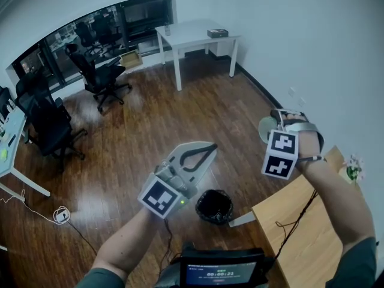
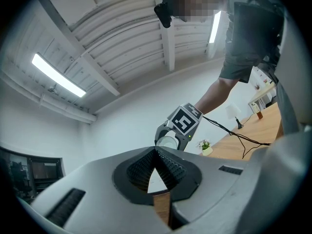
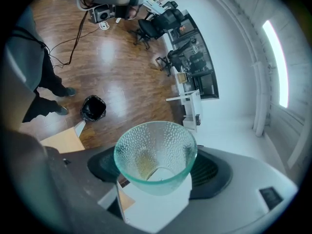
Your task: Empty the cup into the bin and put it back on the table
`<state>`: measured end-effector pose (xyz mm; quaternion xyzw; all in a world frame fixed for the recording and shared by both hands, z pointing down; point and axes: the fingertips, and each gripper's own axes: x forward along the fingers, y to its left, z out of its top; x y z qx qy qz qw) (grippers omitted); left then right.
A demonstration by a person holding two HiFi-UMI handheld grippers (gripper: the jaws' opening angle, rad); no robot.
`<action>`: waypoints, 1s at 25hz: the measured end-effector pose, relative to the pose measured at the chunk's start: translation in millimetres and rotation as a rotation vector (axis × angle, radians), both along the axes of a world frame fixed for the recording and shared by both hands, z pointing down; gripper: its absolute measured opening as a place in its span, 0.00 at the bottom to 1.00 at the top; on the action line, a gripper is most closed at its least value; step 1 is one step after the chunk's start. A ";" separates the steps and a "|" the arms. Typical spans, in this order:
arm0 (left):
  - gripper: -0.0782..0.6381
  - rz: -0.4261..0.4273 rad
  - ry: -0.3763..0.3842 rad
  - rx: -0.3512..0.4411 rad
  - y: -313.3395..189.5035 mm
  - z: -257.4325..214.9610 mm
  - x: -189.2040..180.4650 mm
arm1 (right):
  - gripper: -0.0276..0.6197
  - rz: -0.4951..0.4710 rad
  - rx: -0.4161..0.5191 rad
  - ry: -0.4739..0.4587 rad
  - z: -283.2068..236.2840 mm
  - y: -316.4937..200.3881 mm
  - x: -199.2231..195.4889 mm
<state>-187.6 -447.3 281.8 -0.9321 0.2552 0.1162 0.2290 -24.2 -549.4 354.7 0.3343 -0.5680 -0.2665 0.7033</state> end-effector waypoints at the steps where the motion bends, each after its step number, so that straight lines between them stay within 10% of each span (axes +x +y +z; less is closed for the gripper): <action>1: 0.10 0.000 -0.001 0.000 -0.4 0.5 0.9 | 0.66 -0.004 0.000 0.010 0.2 -0.2 0.0; 25: 0.10 -0.009 -0.002 -0.049 -6.0 7.8 -1.1 | 0.66 -0.132 0.038 0.250 -4.8 -4.1 -18.3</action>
